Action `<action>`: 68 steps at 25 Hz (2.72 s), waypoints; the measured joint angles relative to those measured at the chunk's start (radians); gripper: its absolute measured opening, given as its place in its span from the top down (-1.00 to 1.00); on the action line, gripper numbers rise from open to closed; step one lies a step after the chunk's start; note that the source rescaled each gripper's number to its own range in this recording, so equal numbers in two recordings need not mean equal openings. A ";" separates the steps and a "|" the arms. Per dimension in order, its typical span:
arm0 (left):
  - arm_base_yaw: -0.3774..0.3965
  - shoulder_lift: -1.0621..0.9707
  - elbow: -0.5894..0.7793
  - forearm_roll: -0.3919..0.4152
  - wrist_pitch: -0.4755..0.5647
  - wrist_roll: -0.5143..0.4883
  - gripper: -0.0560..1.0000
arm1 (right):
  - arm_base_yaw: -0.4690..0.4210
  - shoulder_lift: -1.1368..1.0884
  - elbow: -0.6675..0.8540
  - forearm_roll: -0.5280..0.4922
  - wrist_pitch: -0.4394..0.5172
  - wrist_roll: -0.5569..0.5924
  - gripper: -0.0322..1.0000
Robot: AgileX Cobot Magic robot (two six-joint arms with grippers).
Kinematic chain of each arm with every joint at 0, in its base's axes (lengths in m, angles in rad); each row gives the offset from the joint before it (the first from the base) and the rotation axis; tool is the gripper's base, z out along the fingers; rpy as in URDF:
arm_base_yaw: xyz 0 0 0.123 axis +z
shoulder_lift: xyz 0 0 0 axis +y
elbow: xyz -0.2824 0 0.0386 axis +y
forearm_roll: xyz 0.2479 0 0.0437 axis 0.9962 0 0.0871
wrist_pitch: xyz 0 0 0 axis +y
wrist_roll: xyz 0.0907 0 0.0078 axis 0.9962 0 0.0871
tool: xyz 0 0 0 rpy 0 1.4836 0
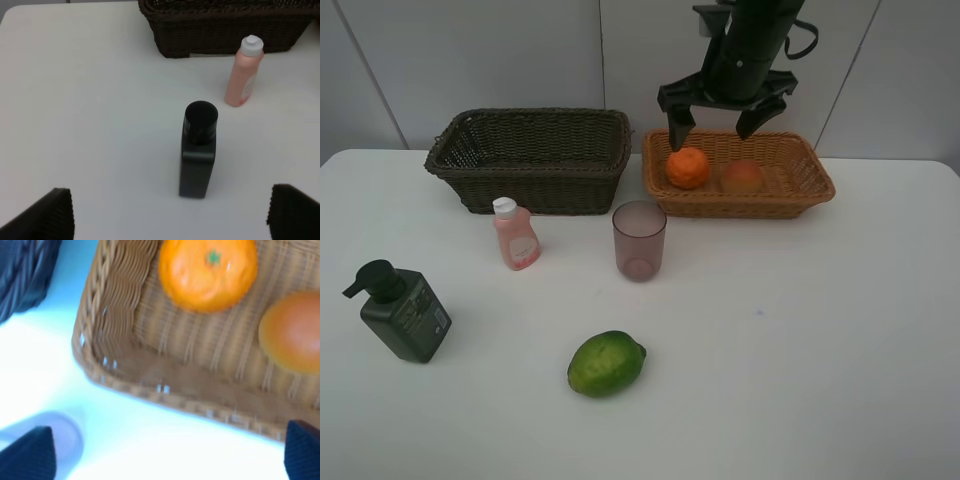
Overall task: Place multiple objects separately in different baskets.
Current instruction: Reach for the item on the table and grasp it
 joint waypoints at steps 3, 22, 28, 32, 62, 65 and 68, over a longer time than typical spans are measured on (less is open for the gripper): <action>0.000 0.000 0.000 0.000 0.000 0.000 -1.00 | 0.001 -0.084 0.108 0.000 -0.022 0.022 -0.95; 0.000 0.000 0.000 0.000 0.000 0.000 -1.00 | -0.388 -0.970 0.809 -0.005 -0.043 0.029 -0.95; 0.000 0.000 0.000 0.000 0.000 0.000 -1.00 | -0.391 -1.348 0.933 0.002 -0.006 0.029 -0.95; 0.000 0.000 0.000 0.000 0.000 0.000 -1.00 | -0.391 -1.576 0.950 -0.001 0.029 0.028 -0.95; 0.000 0.000 0.000 0.000 0.000 0.000 -1.00 | -0.433 -2.028 1.272 0.104 -0.034 -0.177 -0.95; 0.000 0.000 0.000 0.000 0.000 0.000 -1.00 | -0.493 -2.028 1.272 0.104 -0.034 -0.177 -0.95; 0.000 0.000 0.000 0.000 0.000 0.000 -1.00 | -0.516 -2.028 1.272 0.104 -0.034 -0.177 -0.95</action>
